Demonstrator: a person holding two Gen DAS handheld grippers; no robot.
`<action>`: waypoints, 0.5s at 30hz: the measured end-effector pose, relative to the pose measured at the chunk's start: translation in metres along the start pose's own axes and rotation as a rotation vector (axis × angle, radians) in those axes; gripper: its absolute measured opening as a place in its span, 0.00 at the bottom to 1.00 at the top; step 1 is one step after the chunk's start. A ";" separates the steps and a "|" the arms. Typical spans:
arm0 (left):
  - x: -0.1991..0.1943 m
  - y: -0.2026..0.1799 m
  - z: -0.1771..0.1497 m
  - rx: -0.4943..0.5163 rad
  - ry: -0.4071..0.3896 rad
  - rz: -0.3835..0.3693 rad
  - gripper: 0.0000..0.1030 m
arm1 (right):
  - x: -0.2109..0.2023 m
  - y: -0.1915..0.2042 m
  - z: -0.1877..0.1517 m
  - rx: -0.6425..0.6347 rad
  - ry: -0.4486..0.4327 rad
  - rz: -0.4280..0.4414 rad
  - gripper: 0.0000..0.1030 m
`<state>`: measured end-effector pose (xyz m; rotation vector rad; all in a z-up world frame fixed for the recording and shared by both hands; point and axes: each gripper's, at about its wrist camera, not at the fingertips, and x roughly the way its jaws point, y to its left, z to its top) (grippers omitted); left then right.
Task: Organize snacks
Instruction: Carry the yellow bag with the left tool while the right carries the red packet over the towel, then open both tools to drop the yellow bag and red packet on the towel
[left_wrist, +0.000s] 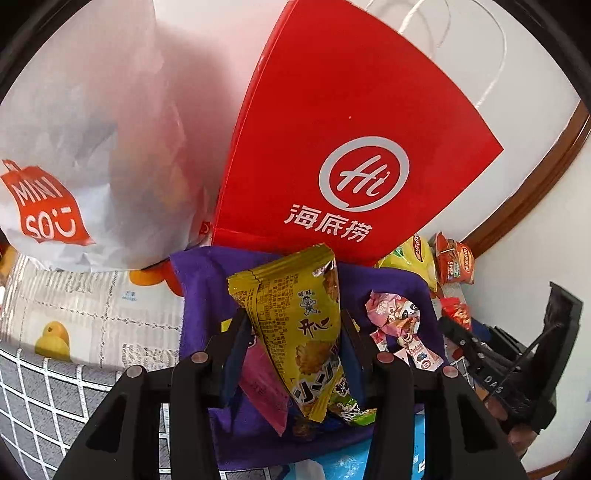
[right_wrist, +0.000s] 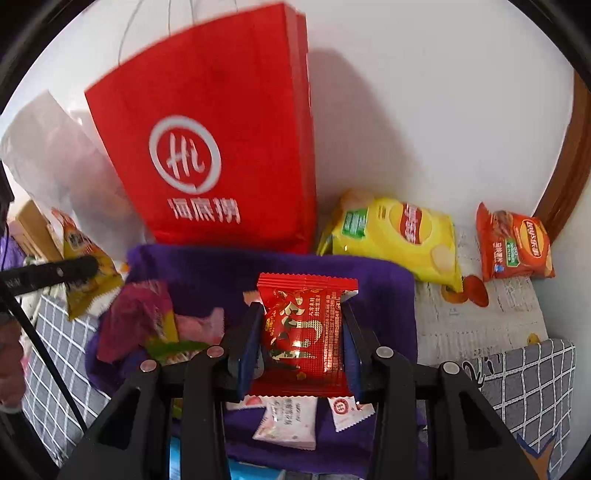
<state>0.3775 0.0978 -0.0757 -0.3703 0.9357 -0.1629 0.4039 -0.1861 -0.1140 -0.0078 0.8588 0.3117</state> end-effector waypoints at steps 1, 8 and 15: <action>0.002 -0.001 -0.001 0.001 0.005 -0.008 0.42 | 0.003 -0.001 -0.001 -0.008 0.014 0.000 0.38; 0.018 -0.019 -0.007 0.042 0.040 -0.044 0.43 | 0.020 -0.003 -0.007 -0.013 0.077 0.011 0.38; 0.032 -0.025 -0.012 0.054 0.079 -0.031 0.43 | 0.029 0.006 -0.012 -0.055 0.103 -0.001 0.39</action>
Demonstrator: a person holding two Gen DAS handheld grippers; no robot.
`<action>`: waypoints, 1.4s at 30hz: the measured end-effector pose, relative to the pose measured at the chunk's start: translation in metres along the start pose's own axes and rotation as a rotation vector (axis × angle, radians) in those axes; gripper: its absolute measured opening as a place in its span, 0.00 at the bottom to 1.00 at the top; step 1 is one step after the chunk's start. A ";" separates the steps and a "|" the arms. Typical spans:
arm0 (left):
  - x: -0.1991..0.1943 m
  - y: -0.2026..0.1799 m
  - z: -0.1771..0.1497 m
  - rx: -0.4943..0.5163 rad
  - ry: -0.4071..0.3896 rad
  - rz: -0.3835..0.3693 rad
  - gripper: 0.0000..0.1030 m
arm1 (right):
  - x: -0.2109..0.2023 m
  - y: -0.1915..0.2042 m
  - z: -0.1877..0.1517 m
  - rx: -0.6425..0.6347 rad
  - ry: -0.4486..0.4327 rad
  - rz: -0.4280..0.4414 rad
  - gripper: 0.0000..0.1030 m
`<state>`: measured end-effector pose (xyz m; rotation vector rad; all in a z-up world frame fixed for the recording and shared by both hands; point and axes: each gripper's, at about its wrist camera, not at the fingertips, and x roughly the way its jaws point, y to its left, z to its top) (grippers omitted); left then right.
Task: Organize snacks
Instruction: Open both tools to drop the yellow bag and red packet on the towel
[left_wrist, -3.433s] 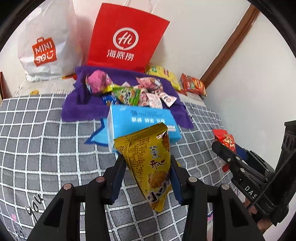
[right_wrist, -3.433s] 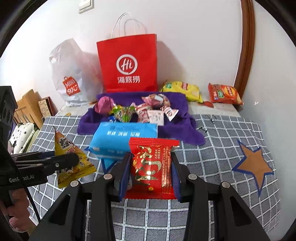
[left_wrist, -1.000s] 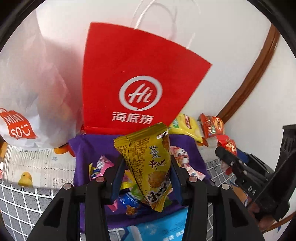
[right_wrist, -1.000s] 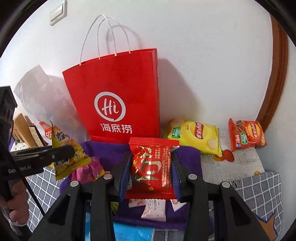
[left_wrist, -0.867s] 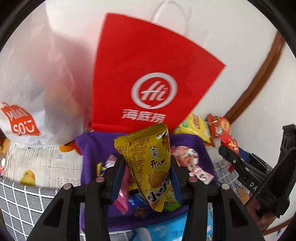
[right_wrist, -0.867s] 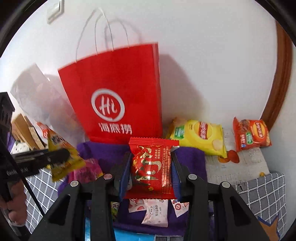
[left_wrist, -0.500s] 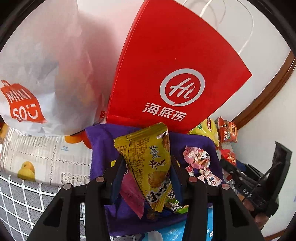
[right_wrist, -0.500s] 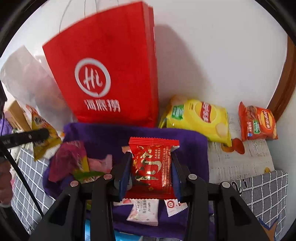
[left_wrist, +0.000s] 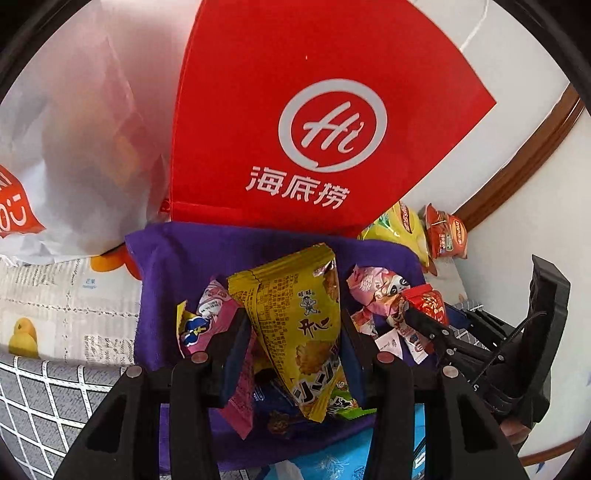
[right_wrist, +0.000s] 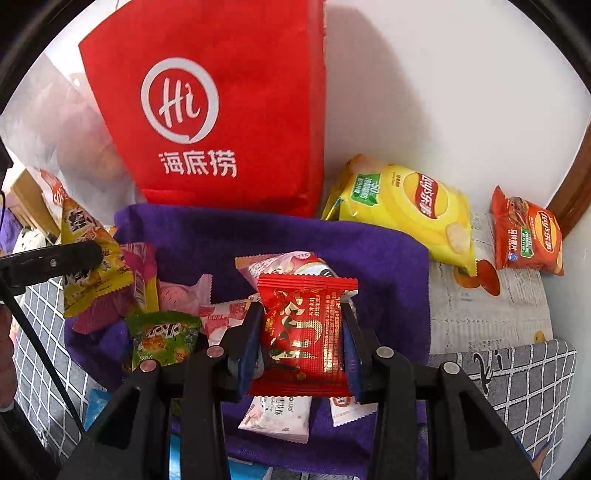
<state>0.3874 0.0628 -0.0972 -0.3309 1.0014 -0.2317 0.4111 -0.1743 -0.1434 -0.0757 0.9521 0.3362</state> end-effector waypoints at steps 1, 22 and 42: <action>0.002 -0.001 0.000 0.003 0.005 0.002 0.43 | 0.002 0.001 -0.001 -0.001 0.006 0.003 0.39; 0.029 -0.015 -0.006 0.042 0.077 0.026 0.43 | 0.026 0.007 -0.006 -0.036 0.075 -0.038 0.39; 0.030 -0.014 -0.006 0.030 0.070 0.020 0.49 | 0.015 0.008 -0.002 -0.051 0.034 -0.060 0.55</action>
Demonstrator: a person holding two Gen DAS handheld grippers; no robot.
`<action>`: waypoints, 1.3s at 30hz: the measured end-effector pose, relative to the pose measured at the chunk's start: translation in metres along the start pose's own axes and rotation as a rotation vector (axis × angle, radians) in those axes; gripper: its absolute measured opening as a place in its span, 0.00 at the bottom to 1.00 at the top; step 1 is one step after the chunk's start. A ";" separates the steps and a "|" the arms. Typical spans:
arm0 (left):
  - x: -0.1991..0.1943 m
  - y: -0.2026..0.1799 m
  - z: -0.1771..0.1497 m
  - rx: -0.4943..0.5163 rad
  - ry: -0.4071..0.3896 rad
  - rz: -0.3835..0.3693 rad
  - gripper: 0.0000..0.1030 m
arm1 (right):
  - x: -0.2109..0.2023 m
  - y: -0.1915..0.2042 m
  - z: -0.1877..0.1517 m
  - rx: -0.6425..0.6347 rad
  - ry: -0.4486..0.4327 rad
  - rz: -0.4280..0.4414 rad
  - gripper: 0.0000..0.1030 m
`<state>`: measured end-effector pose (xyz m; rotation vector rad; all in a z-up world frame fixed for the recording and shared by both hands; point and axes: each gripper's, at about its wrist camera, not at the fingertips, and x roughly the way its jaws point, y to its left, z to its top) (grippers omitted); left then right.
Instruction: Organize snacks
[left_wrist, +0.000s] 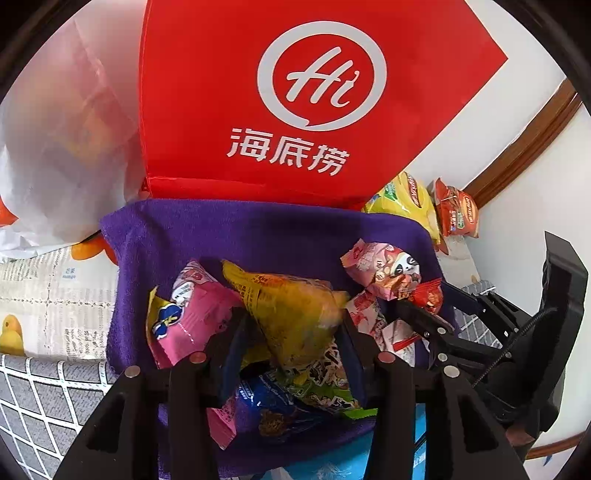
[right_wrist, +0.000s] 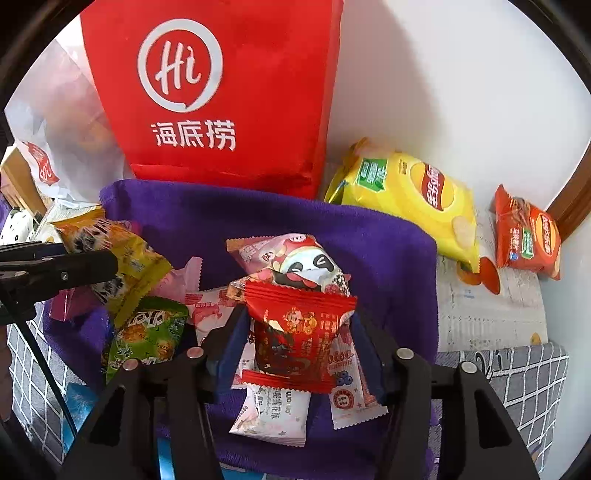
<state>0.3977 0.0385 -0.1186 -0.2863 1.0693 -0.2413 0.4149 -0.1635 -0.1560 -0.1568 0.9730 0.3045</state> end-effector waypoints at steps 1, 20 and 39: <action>0.000 0.000 0.000 -0.001 0.003 -0.005 0.51 | -0.002 0.001 0.000 -0.005 -0.007 0.000 0.56; -0.021 -0.015 0.000 0.025 -0.054 0.017 0.65 | -0.030 -0.010 0.006 0.044 -0.070 0.018 0.62; -0.102 -0.037 -0.025 0.072 -0.145 0.117 0.65 | -0.122 -0.024 -0.024 0.162 -0.174 -0.008 0.62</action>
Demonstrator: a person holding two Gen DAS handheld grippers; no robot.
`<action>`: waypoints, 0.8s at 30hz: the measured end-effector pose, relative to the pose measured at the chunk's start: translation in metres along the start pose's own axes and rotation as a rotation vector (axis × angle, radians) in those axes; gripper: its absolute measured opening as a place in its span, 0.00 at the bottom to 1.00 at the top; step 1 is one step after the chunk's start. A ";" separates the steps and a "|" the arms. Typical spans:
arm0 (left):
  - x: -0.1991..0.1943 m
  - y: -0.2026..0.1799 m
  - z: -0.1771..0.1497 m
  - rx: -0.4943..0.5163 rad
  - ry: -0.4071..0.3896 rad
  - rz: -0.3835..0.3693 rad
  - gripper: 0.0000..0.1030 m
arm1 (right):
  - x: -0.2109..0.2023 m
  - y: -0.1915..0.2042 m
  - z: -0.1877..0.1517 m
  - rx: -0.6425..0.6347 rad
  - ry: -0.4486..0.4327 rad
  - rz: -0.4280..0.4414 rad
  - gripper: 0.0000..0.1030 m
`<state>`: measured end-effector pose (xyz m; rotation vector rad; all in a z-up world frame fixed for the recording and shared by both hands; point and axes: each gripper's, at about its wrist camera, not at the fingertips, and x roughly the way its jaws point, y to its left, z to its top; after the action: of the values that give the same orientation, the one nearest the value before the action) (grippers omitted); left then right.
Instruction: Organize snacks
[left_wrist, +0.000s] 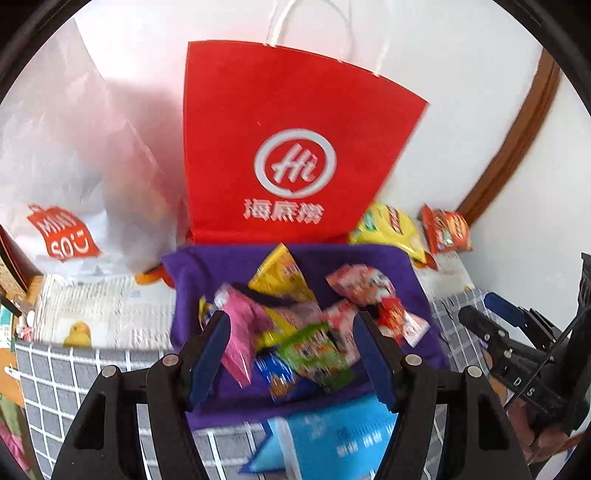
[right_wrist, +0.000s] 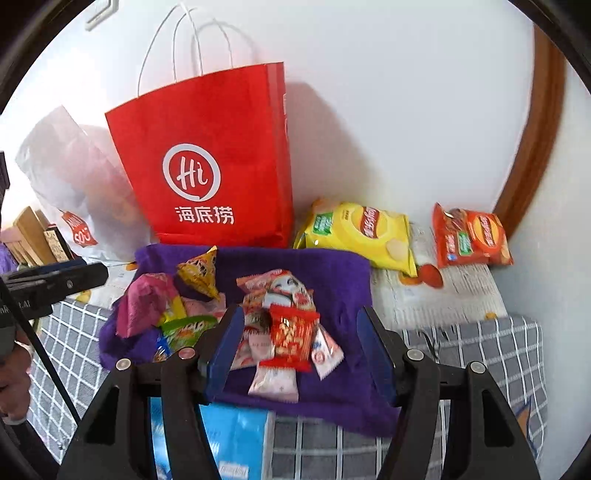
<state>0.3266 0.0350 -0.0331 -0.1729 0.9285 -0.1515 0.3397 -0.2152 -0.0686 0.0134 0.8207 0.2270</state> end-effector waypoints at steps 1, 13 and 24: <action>-0.004 -0.003 -0.005 0.008 -0.004 0.001 0.65 | -0.006 -0.001 -0.004 0.012 0.006 -0.003 0.62; -0.082 -0.033 -0.081 0.029 -0.063 0.014 0.75 | -0.096 0.009 -0.070 0.036 0.019 -0.032 0.79; -0.143 -0.060 -0.153 0.063 -0.130 0.074 0.87 | -0.169 0.017 -0.139 0.039 -0.019 -0.024 0.82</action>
<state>0.1163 -0.0075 0.0016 -0.0888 0.7986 -0.0998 0.1244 -0.2436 -0.0394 0.0420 0.8060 0.1880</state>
